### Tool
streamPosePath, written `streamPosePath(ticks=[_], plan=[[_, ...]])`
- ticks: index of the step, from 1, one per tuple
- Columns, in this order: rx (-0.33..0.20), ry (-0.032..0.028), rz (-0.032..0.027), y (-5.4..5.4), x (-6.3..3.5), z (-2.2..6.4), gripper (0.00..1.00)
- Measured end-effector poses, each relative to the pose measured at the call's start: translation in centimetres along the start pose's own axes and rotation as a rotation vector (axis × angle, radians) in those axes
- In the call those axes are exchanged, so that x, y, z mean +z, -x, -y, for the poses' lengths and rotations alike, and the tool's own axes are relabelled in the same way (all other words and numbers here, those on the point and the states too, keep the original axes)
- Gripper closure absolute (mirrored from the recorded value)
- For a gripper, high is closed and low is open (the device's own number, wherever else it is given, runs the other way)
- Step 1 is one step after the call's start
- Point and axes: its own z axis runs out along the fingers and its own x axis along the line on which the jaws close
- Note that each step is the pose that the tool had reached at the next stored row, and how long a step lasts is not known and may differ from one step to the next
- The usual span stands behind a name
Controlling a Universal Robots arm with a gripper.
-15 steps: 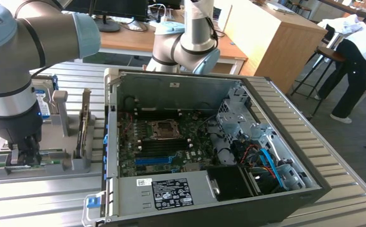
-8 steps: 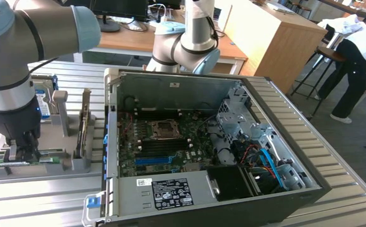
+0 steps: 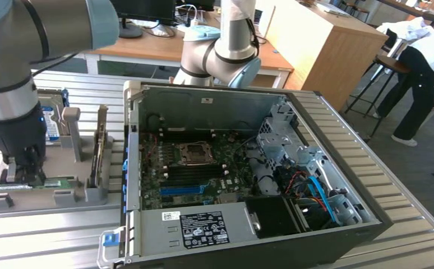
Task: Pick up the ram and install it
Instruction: 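Pick up the ram and move it above insertion slot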
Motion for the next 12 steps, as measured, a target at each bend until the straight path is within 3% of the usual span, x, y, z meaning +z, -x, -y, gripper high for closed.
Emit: streamPosePath(ticks=[12], plan=[[0.0,0.0004,-0.0181,0.1,-3.88,0.0,0.89]])
